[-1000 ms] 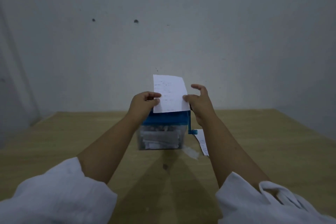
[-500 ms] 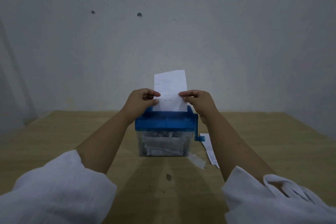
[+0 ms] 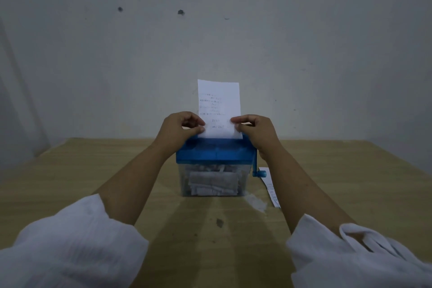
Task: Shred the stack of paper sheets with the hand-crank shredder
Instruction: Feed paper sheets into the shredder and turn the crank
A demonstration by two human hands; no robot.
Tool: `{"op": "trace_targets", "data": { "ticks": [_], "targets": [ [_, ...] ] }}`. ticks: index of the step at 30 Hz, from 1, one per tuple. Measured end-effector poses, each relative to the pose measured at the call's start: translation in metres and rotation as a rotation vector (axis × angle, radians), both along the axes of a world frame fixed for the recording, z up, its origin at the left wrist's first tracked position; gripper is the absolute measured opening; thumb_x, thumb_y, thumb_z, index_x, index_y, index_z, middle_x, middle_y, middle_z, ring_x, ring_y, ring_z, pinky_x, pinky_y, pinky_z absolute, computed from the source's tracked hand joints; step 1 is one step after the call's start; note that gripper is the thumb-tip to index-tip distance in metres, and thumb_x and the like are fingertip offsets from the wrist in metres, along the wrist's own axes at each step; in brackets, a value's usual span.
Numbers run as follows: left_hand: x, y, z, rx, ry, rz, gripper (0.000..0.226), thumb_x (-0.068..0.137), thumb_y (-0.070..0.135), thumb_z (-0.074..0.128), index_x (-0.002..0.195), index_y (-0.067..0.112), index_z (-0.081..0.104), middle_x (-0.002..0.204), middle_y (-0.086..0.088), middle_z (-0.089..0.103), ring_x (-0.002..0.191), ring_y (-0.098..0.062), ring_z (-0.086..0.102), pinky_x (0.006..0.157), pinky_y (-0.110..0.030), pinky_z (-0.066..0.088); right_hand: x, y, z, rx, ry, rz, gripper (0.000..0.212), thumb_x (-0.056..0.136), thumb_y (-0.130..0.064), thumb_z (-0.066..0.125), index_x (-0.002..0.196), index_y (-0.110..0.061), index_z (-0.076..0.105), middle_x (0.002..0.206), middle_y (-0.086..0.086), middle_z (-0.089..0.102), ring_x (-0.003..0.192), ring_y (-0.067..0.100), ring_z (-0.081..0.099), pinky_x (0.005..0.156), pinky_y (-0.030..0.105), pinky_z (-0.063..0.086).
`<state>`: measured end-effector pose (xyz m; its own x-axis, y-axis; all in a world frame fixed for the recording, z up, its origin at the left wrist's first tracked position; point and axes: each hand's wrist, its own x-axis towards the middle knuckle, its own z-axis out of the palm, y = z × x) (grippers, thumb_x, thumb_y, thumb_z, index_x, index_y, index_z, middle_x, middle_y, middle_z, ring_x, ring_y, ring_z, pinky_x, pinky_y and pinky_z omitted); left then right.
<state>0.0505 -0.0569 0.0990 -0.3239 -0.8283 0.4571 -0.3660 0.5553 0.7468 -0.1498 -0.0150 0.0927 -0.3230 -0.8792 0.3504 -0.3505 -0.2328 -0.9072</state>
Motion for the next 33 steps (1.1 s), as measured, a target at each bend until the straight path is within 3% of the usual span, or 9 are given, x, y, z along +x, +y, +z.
{"op": "trace_targets", "data": {
  "ticks": [2,4,7,10,12,15,19,25,33],
  "targets": [
    [-0.002,0.003,-0.005,-0.108,-0.07,0.074,0.008,0.084,0.01,0.068,0.091,0.014,0.067,0.104,-0.002,0.064,0.101,-0.018,0.058,0.099,-0.03,0.044,0.0,-0.002,-0.001,-0.01,-0.006,-0.012,0.018,0.09,-0.006,0.058,0.1,-0.014,0.071,0.1,-0.01,0.058,0.081,0.001,0.052,0.066,0.011,0.046],
    [-0.007,0.009,-0.012,-0.416,-0.17,0.19,0.011,0.086,0.01,0.065,0.097,0.012,0.068,0.126,-0.01,0.056,0.121,-0.026,0.048,0.105,-0.032,0.033,0.0,-0.003,-0.001,-0.02,-0.012,-0.013,0.019,0.089,-0.006,0.059,0.102,-0.014,0.071,0.099,-0.01,0.059,0.081,0.0,0.052,0.067,0.009,0.046],
    [-0.021,0.02,-0.019,-0.746,-0.372,0.096,0.027,0.094,0.027,0.05,0.113,0.015,0.065,0.143,-0.01,0.044,0.136,-0.03,0.035,0.11,-0.041,0.026,0.001,-0.002,-0.001,-0.04,0.006,0.023,0.019,0.089,-0.004,0.058,0.101,-0.012,0.071,0.096,-0.009,0.063,0.082,-0.001,0.055,0.066,0.007,0.046],
    [-0.035,0.029,-0.025,-0.535,-0.694,0.013,0.059,0.095,0.054,0.035,0.148,0.029,0.026,0.158,0.0,0.011,0.146,-0.018,0.008,0.117,-0.034,0.006,0.002,0.001,-0.002,-0.053,-0.028,0.062,0.023,0.09,-0.001,0.053,0.104,-0.008,0.07,0.099,-0.004,0.065,0.085,-0.003,0.057,0.069,0.004,0.046],
    [-0.039,0.027,-0.028,-0.424,-0.837,0.04,0.073,0.09,0.065,0.03,0.151,0.032,0.008,0.159,0.003,0.003,0.146,-0.016,0.003,0.117,-0.035,0.006,0.0,0.003,-0.005,-0.039,-0.039,0.036,0.025,0.093,-0.005,0.05,0.107,-0.013,0.069,0.101,-0.009,0.064,0.087,-0.004,0.055,0.072,0.006,0.046],
    [-0.042,0.027,-0.027,-0.387,-0.898,0.067,0.079,0.086,0.07,0.033,0.151,0.031,0.01,0.159,0.002,0.011,0.145,-0.02,0.012,0.117,-0.038,0.012,-0.011,0.01,-0.017,-0.065,-0.069,-0.027,0.025,0.096,-0.013,0.048,0.114,-0.018,0.064,0.108,-0.01,0.061,0.095,0.0,0.055,0.08,0.012,0.046],
    [-0.046,0.031,-0.026,-0.372,-0.894,0.105,0.079,0.085,0.07,0.036,0.15,0.03,0.016,0.157,0.002,0.017,0.144,-0.022,0.016,0.117,-0.041,0.013,-0.025,0.024,-0.046,0.046,0.007,-0.23,0.022,0.096,-0.017,0.046,0.106,-0.007,0.064,0.107,0.007,0.063,0.097,0.02,0.057,0.087,0.037,0.047],
    [-0.051,0.037,-0.027,-0.326,-0.848,0.156,0.08,0.082,0.072,0.039,0.148,0.032,0.02,0.157,0.002,0.018,0.144,-0.022,0.017,0.116,-0.043,0.013,-0.022,0.058,-0.078,0.205,0.314,-0.176,0.029,0.097,-0.016,0.044,0.076,-0.002,0.058,0.072,0.009,0.055,0.073,0.025,0.053,0.061,0.027,0.04],
    [-0.055,0.039,-0.027,-0.25,-0.827,0.174,0.078,0.08,0.073,0.041,0.147,0.039,0.02,0.158,0.003,0.016,0.145,-0.023,0.015,0.116,-0.047,0.012,-0.005,0.082,-0.066,-0.182,-0.114,-0.141,0.008,0.095,-0.009,0.048,0.094,-0.006,0.056,0.082,-0.001,0.056,0.074,0.008,0.052,0.067,0.019,0.043]
  ]
}}
